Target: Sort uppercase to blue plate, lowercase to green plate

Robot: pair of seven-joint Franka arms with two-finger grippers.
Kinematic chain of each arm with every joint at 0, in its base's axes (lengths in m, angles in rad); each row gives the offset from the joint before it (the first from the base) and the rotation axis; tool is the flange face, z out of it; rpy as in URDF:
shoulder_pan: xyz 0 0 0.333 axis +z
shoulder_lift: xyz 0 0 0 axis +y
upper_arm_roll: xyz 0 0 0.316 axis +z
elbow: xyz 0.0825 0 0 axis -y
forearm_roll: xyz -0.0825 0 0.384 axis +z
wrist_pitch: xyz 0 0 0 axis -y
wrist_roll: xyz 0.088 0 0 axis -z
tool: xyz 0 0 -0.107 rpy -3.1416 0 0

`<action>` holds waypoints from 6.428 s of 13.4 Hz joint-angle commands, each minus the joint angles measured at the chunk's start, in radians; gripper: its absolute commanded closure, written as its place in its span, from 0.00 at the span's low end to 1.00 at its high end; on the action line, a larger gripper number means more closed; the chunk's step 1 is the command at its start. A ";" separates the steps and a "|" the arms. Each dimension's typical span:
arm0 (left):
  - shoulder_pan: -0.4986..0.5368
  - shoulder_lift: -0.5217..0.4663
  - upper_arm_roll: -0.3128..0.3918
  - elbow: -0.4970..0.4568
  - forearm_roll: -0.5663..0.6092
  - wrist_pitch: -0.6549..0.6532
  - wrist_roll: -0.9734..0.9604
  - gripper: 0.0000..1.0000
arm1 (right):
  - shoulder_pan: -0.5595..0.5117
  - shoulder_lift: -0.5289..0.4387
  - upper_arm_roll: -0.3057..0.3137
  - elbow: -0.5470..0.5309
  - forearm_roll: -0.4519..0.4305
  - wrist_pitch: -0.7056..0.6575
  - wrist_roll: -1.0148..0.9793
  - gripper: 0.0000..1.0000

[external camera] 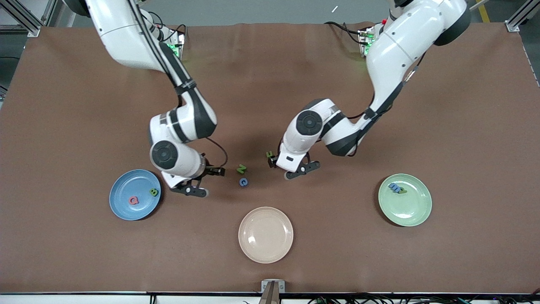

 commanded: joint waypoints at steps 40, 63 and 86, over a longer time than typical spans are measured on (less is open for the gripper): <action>-0.053 -0.038 0.095 0.083 -0.045 -0.161 0.064 0.90 | 0.133 0.067 -0.109 -0.075 -0.005 0.255 0.078 0.33; -0.215 -0.073 0.092 -0.030 -0.059 -0.073 0.122 0.00 | -0.061 0.058 -0.107 0.049 -0.077 0.065 -0.251 0.96; -0.171 -0.162 -0.005 -0.294 -0.030 -0.104 0.454 0.30 | -0.203 0.021 -0.081 0.037 0.000 -0.038 -0.541 0.00</action>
